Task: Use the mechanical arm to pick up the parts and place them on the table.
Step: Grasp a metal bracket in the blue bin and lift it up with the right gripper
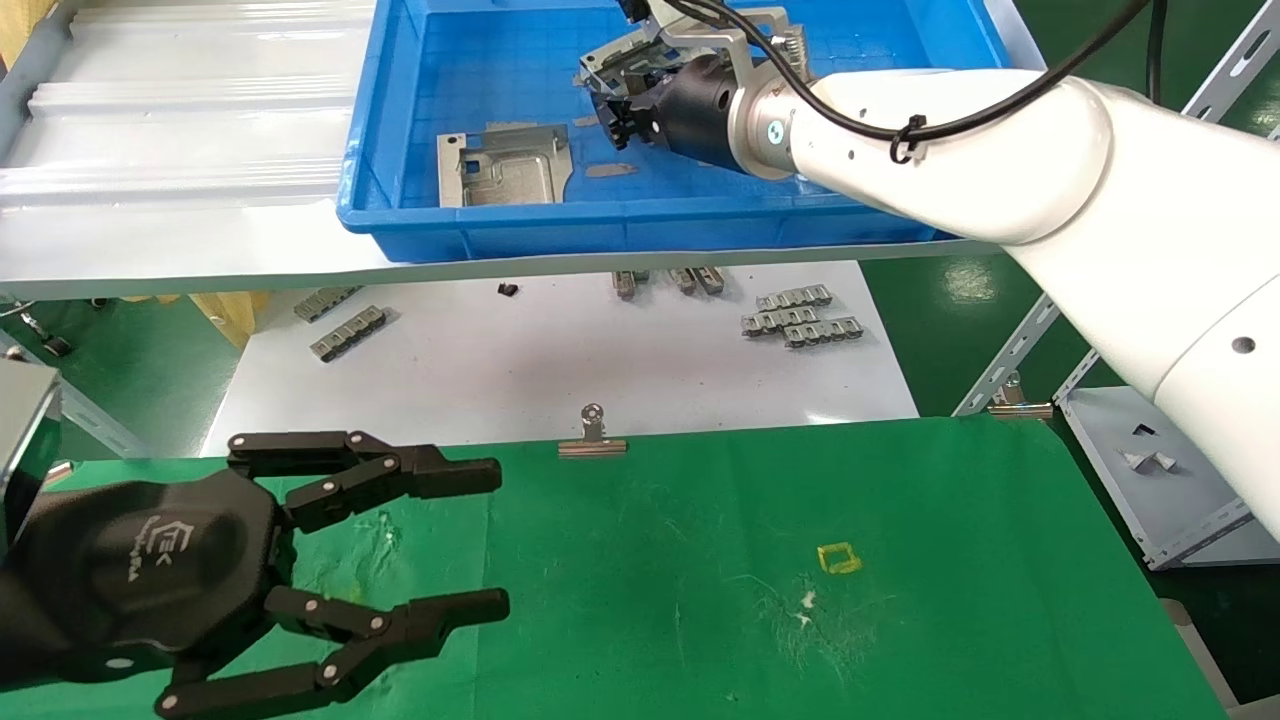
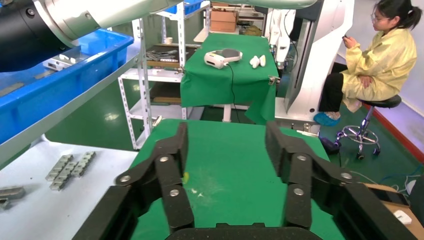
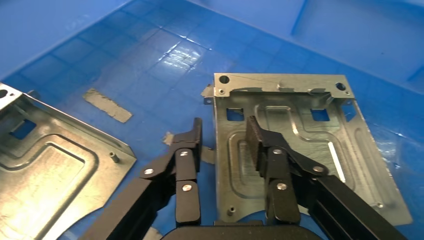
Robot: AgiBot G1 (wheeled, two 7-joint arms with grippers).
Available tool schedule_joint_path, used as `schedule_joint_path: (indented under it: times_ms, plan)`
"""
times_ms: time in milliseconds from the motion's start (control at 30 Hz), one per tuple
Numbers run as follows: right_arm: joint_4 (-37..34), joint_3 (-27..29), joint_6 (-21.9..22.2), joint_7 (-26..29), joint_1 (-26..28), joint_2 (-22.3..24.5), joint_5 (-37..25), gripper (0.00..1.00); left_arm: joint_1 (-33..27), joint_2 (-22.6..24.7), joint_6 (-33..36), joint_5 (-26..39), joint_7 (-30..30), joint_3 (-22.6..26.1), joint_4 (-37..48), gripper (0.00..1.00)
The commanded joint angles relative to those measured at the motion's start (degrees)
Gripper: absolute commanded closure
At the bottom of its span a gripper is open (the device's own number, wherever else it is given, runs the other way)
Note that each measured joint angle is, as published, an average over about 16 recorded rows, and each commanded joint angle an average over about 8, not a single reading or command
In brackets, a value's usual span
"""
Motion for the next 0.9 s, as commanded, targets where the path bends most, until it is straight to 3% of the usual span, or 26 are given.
schedule_joint_path:
  times_ms: [33, 533, 900]
  plan:
    - [0.27, -1.29, 1.08, 0.56, 0.08, 0.01, 0.14, 1.0, 0.0, 0.0, 0.0, 0.0, 0.0, 0.0, 0.0, 0.0]
    - [0.49, -5.81, 4.4, -2.35, 0.65, 0.2, 2.55, 1.0, -0.01, -0.01, -0.02, -0.02, 0.02, 0.04, 0.0, 0.0]
    - [1.68, -2.58, 5.12, -7.06, 3.29, 1.51, 8.65, 1.0, -0.01, -0.02, -0.02, -0.04, 0.03, 0.06, 0.0, 0.0]
